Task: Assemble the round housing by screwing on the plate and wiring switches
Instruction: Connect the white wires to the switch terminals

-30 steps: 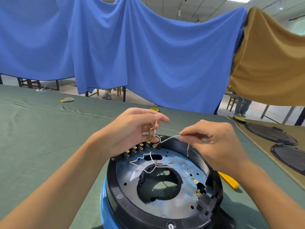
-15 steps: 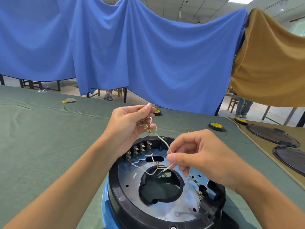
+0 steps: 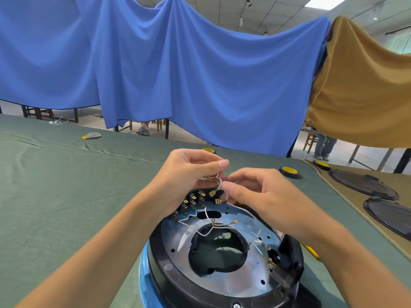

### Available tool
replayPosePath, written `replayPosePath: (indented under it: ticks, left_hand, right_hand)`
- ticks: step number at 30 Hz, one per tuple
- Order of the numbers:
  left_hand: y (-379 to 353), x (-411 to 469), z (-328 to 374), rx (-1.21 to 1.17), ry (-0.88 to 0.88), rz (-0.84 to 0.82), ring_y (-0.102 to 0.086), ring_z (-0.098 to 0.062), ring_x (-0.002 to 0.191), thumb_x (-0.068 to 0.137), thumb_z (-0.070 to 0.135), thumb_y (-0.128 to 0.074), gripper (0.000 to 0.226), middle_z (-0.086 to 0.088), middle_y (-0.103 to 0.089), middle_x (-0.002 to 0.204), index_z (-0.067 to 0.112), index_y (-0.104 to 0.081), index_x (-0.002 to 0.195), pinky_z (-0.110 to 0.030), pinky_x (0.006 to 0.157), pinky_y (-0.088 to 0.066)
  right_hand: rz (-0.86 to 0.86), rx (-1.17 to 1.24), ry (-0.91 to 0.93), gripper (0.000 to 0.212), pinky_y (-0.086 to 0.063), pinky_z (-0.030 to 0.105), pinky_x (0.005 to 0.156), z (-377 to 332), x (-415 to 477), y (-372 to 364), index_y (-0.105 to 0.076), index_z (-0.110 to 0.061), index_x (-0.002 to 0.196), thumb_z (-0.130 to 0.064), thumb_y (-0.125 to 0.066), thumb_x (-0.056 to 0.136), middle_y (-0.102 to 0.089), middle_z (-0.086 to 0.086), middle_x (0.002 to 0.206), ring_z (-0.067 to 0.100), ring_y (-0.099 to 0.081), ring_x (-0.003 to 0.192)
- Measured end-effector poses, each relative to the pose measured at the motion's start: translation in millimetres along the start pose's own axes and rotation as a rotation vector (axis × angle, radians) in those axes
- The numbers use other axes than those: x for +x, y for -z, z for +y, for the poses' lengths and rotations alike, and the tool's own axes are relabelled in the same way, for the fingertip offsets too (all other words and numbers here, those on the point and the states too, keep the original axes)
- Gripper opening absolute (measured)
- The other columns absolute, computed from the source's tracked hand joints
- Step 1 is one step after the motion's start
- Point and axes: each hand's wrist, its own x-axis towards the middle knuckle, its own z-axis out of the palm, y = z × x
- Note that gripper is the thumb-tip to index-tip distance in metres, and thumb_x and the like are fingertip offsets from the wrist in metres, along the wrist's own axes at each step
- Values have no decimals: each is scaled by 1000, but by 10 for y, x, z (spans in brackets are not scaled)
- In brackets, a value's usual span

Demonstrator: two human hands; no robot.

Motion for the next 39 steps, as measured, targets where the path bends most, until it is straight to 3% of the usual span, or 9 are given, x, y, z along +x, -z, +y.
replayPosePath:
  ticks: [2,6,11,14,20,24,31,39]
  left_hand:
    - [-7,-2,1,5,-16,11,-71,-17,67,64,27,-79,14,-11,-74,73,15,-79,71,-22,62,-56]
    - [10,14,-19,37,-13,47,-70,-20,66,65,28,-80,17,-13,-75,77,13,-81,73,-21,60,-55]
    - [102,57,-59,313,-11,110,-66,-5,76,77,40,-79,19,2,-77,83,21,-81,81,-27,75,-54]
    - [201,113,-107,497,-10,197,-67,-11,88,90,42,-68,23,1,-77,90,21,-78,89,-35,89,-53]
    - [426,77,-193,665,193,32,-71,-13,93,90,37,-69,21,5,-77,92,20,-76,100,-29,91,-54]
    - [486,43,-279,603,251,-9,-69,-13,102,93,24,-68,18,4,-74,106,24,-73,110,-34,99,-52]
    - [519,9,-339,511,257,24,-67,-24,109,94,21,-67,19,-3,-74,110,25,-73,111,-47,105,-47]
    - [525,-43,-363,440,272,25,-69,-19,106,94,25,-67,23,1,-75,109,23,-74,115,-42,103,-50]
  right_hand:
    - [31,192,-64,17,-58,31,76,-42,48,-72,-68,-18,101,-30,-66,89,-76,0,85,15,-72,77]
    - [47,439,-170,19,-53,23,53,-113,129,-129,-66,-7,102,-12,-72,85,-73,7,74,19,-67,59]
    - [4,547,-301,29,-51,23,51,-90,183,-100,-63,-7,111,0,-70,83,-70,13,77,15,-57,52]
    - [15,515,-387,25,-52,23,50,-16,191,-106,-63,-3,110,2,-67,85,-66,9,75,14,-59,52]
    - [-43,424,-472,20,-57,28,59,56,181,-141,-66,-1,104,2,-64,85,-69,13,76,16,-66,62]
    - [-104,511,-588,19,-57,29,55,34,222,-195,-61,8,101,8,-60,82,-64,19,73,25,-66,61]
    - [-91,592,-635,10,-56,29,52,-51,362,-118,-59,9,90,14,-58,81,-64,22,69,30,-66,58]
    - [-20,579,-727,8,-55,28,43,-20,412,-317,-56,12,94,13,-50,91,-63,17,60,27,-66,49]
